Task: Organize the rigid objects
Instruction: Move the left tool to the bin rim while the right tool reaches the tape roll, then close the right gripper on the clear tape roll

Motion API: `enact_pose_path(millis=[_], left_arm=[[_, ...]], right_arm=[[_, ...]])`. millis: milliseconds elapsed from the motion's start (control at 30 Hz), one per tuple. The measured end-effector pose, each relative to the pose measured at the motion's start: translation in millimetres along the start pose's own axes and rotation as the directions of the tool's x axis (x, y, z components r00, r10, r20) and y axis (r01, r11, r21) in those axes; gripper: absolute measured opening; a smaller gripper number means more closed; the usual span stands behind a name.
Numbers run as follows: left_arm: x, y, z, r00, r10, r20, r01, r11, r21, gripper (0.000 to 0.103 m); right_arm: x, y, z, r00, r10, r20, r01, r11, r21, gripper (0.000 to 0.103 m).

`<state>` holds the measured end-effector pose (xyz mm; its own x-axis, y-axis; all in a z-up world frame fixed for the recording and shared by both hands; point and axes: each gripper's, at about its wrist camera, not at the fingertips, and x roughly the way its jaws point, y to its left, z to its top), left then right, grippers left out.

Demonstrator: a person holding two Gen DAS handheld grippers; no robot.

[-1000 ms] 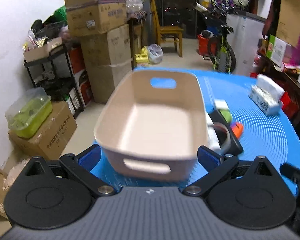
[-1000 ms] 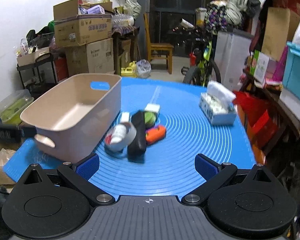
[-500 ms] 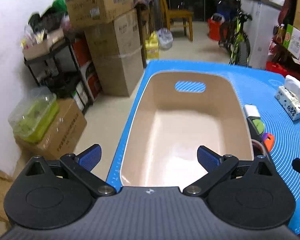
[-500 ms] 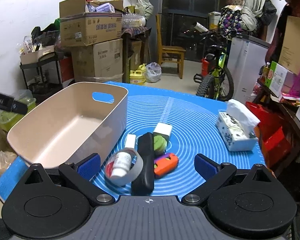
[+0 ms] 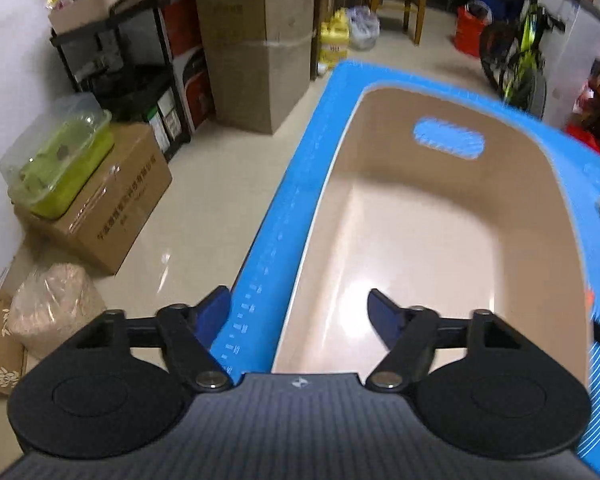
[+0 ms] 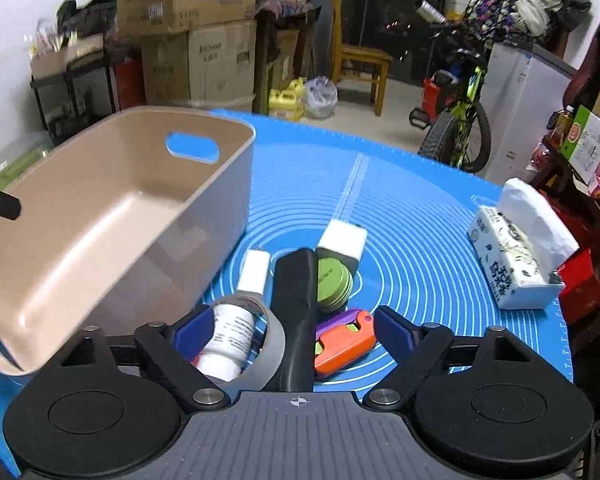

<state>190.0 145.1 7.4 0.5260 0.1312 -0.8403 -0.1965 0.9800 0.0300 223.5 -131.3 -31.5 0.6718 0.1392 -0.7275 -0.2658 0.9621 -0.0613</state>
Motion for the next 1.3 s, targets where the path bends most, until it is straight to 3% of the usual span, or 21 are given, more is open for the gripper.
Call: enact_pose_path(millis=[200, 367, 500, 667, 733, 800, 867, 1033, 1300], left_arm=[[10.1, 8.8, -0.6, 0.998, -0.033, -0.047, 0.032, 0.999, -0.018, 0.056], [16.8, 5.8, -0.5, 0.998, -0.019, -0.065, 0.019, 1.000, -0.010, 0.040], [23.6, 6.7, -0.2, 0.996, -0.013, -0.092, 0.013, 1.000, -0.005, 0.021], [25.9, 11.3, -2.3, 0.994, -0.030, -0.103, 0.030, 1.000, -0.004, 0.018], [25.8, 13.6, -1.9, 0.993, -0.060, -0.106, 0.059, 0.998, -0.016, 0.009], [26.0, 14.1, -2.8, 0.992, -0.065, -0.105, 0.063, 0.998, -0.019, 0.009], [26.5, 13.2, -3.0, 0.992, -0.065, -0.103, 0.064, 0.998, -0.017, 0.009], [27.8, 15.8, -3.1, 0.992, -0.078, -0.101, 0.076, 0.997, -0.023, 0.008], [28.3, 14.6, -4.7, 0.992, -0.077, -0.100, 0.076, 0.997, -0.017, 0.008]], right_arm=[[21.6, 3.3, 1.0, 0.998, -0.018, -0.058, 0.017, 1.000, -0.020, 0.074], [34.5, 4.1, -4.9, 0.995, -0.042, -0.093, 0.037, 0.998, -0.059, 0.064], [37.3, 7.8, -2.7, 0.995, -0.032, -0.090, 0.025, 0.997, -0.077, 0.055], [41.1, 20.2, -1.1, 0.995, -0.028, -0.095, 0.015, 0.991, -0.130, 0.038], [41.5, 23.6, -0.8, 0.996, -0.030, -0.086, 0.017, 0.989, -0.149, 0.034], [41.5, 25.5, -0.5, 0.996, -0.021, -0.089, 0.007, 0.989, -0.151, 0.022], [40.9, 26.7, 0.0, 0.996, -0.027, -0.087, 0.014, 0.988, -0.153, 0.019], [35.6, 18.4, 5.5, 0.997, -0.035, -0.075, 0.026, 0.993, -0.118, 0.017], [10.4, 12.9, 18.6, 0.998, -0.059, 0.019, 0.061, 0.994, -0.093, 0.017]])
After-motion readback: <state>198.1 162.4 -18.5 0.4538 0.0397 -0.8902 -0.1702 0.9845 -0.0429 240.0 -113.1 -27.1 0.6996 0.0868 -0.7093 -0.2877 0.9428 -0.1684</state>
